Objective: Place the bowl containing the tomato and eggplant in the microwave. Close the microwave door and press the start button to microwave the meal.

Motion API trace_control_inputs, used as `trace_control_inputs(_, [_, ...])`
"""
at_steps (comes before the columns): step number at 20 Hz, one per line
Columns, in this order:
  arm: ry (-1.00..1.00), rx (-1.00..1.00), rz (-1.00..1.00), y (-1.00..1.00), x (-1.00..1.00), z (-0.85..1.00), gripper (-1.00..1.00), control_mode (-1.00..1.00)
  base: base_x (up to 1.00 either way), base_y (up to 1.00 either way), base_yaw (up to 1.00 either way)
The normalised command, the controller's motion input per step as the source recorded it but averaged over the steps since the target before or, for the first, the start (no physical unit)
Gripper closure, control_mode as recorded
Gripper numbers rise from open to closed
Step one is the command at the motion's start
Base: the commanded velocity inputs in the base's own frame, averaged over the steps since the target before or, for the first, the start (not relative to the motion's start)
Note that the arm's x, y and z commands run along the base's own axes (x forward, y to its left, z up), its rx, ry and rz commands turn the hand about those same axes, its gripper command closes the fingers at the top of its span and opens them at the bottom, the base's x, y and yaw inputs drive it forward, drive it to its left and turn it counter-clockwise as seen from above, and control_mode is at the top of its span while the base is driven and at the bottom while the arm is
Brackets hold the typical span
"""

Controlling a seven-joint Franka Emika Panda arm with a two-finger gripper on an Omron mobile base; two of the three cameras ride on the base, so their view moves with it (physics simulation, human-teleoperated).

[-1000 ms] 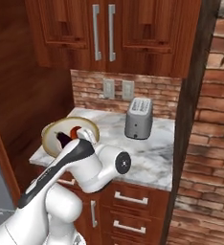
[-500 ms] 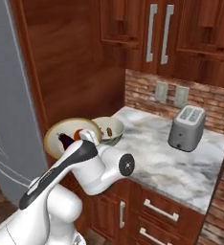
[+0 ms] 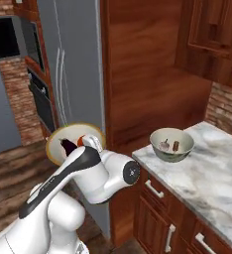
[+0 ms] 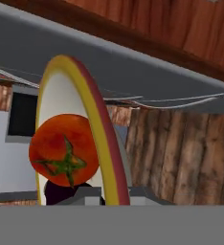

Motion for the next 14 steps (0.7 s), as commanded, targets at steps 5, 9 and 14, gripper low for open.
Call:
trace_control_inputs(5, [0.0, 0.0, 0.0, 0.0, 0.0, 0.0, 1.0, 1.0, -0.05, 0.41, 0.59])
trace_control_inputs(9, [0.0, 0.0, 0.0, 0.0, 0.0, 0.0, 1.0, 1.0, 0.04, 0.55, 0.52])
trace_control_inputs(14, [0.0, 0.0, 0.0, 0.0, 0.0, 0.0, 1.0, 1.0, 0.35, 0.65, 0.32])
